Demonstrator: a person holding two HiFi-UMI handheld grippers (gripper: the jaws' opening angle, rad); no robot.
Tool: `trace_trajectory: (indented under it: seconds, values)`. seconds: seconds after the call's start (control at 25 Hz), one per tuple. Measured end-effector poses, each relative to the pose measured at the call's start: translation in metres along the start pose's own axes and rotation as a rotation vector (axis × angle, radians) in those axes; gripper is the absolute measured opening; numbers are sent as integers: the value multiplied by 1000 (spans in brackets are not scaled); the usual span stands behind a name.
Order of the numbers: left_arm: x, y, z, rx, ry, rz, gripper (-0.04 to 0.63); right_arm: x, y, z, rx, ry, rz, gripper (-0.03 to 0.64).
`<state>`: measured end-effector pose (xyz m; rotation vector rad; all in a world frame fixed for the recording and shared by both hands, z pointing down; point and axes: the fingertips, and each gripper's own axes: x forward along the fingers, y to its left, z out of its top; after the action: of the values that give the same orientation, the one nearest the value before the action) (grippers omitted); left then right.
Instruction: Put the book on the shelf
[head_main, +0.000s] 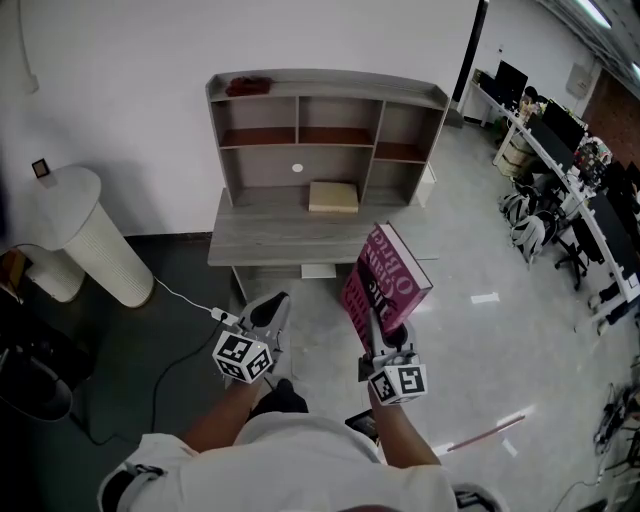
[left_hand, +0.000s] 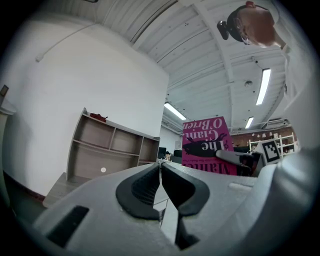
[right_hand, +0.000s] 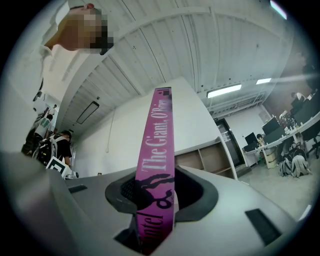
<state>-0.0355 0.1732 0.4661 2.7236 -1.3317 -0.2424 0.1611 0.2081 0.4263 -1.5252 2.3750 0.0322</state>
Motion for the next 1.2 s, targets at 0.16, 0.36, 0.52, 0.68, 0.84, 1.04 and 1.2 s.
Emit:
trace_trajectory:
  seconds: [0.16,0.36,0.52,0.68,0.84,1.04,1.2]
  values:
    - [26,19,-3,4,-7,7,28,28,-14,-9,6,0,5,146]
    - [62,52,-12,-8,-9,-4,28,67,-26,-28,13,3,8,146]
    - [103,90,-12,-35,-21,-13,28,118,-39,-41,12,21,15,146]
    - [143,130,-5,-47,-46,-8,28,162,-50,-49,-8,35,20,146]
    - [184,167,2,-49,-45,-36,28,212,-65,-57,29,31,2,146]
    - [233,216,18,-48,-50,-59,28,280,-84,-63,90,19,-24,146]
    - [266,246,27,-47,-54,-84,28,325,-97,-64,173,-29,-35,146]
